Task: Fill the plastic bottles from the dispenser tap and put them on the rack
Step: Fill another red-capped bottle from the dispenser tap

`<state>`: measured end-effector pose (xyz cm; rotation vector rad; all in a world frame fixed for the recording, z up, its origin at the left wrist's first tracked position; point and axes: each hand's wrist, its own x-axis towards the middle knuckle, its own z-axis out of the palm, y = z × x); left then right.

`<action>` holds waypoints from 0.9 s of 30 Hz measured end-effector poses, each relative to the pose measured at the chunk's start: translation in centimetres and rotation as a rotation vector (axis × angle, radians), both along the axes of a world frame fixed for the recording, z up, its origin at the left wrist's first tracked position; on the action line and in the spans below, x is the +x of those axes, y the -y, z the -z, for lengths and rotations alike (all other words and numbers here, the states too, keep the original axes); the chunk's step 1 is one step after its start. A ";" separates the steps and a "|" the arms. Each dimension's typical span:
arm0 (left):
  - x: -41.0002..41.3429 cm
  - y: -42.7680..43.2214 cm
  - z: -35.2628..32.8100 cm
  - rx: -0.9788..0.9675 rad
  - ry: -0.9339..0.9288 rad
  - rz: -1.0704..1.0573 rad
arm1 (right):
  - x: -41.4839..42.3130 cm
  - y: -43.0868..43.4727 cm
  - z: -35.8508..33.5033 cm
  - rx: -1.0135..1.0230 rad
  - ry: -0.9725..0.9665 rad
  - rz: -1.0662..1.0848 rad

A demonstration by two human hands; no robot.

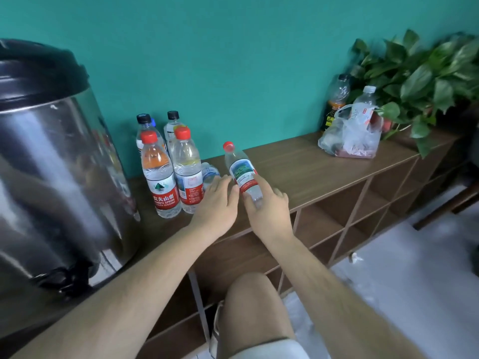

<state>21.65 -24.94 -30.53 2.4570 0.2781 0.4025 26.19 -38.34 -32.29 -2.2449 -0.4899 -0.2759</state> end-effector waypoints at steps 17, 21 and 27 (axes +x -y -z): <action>-24.1 0.5 3.7 -0.586 0.235 -0.054 | -18.9 -0.8 -3.0 0.347 -0.026 -0.416; -27.5 -1.4 5.8 -0.468 0.181 -0.191 | -21.3 -3.8 -1.2 0.053 -0.022 -0.446; -29.9 -3.8 9.6 0.209 0.003 -0.338 | -21.4 -7.1 1.8 -0.552 -0.029 -0.263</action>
